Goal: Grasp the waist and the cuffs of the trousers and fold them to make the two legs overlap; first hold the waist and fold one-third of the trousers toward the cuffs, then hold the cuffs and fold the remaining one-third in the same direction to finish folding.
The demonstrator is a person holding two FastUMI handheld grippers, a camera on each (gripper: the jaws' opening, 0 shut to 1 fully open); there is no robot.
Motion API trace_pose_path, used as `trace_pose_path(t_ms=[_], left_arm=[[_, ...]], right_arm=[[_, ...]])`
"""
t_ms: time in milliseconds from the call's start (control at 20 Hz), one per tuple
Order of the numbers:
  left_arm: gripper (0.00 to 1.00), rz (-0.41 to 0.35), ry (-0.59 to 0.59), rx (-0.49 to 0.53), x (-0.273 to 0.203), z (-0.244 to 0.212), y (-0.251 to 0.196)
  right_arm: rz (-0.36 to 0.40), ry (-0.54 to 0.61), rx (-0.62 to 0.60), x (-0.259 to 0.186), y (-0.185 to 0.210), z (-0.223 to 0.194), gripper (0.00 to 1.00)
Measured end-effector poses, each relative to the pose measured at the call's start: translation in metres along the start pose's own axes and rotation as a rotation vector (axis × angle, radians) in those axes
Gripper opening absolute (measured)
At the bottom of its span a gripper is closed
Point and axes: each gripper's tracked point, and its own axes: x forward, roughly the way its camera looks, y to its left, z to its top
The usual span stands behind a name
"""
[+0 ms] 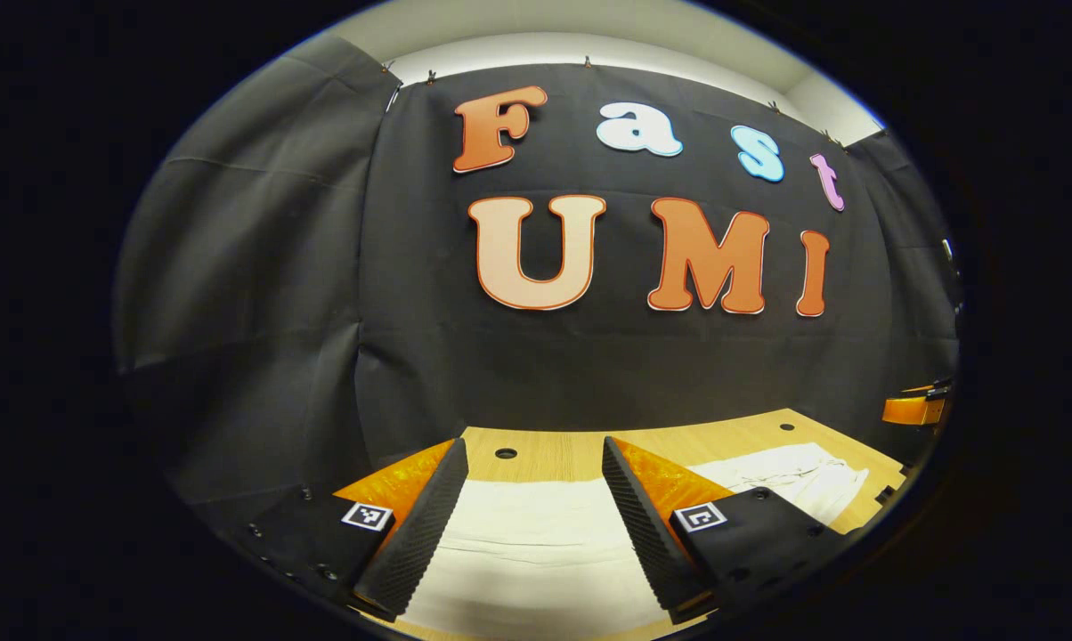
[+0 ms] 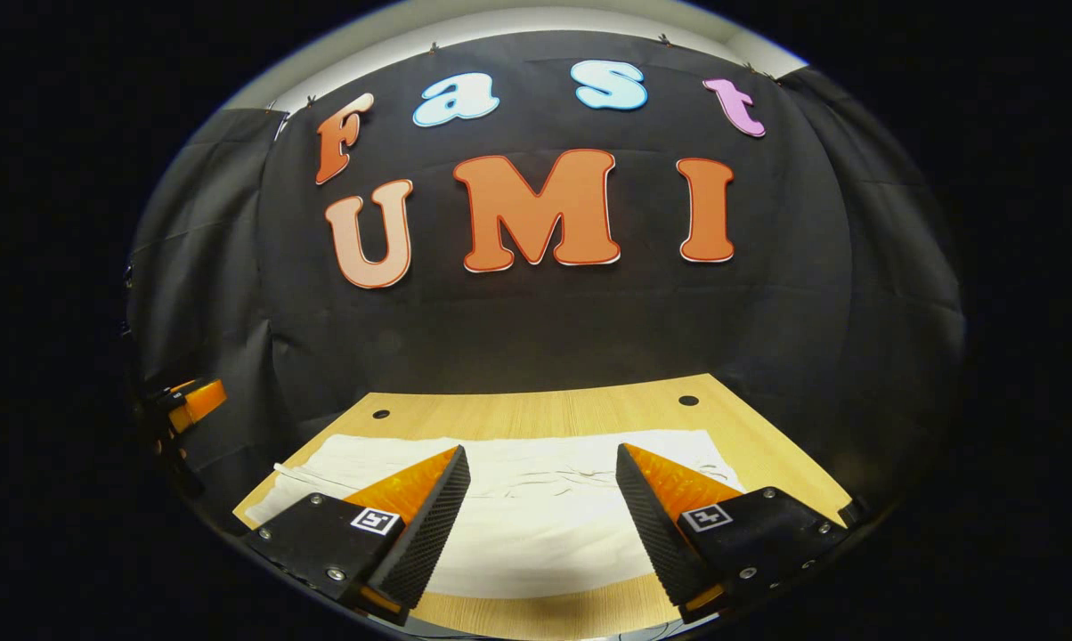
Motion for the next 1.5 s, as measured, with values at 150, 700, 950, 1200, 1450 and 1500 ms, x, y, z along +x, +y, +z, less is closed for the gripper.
trace_pose_path(t_ms=[150, 700, 950, 1200, 1450, 1500], left_arm=[[0.99, -0.001, 0.005, -0.011, 0.002, -0.004, 0.002], [0.99, 0.053, 0.021, 0.026, 0.024, -0.007, 0.006], [0.99, 0.117, 0.050, 0.008, 0.045, -0.013, -0.004], [1.00, 0.154, 0.063, 0.020, 0.060, -0.015, -0.025], [1.00, 0.193, 0.095, -0.001, 0.071, -0.026, -0.040], [1.00, 0.202, 0.102, -0.011, 0.072, -0.027, -0.040]], right_arm=[[-0.015, 0.030, 0.031, 0.003, -0.009, -0.009, 0.99], [-0.185, 0.287, 0.858, 0.044, -0.126, -0.106, 0.98], [-0.354, 0.488, 1.172, 0.049, -0.181, -0.188, 0.99], [-0.422, 0.588, 1.234, 0.069, -0.213, -0.231, 0.99], [-0.414, 0.670, 1.220, 0.095, -0.221, -0.239, 0.99], [-0.403, 0.679, 1.222, 0.100, -0.219, -0.237, 0.99]])
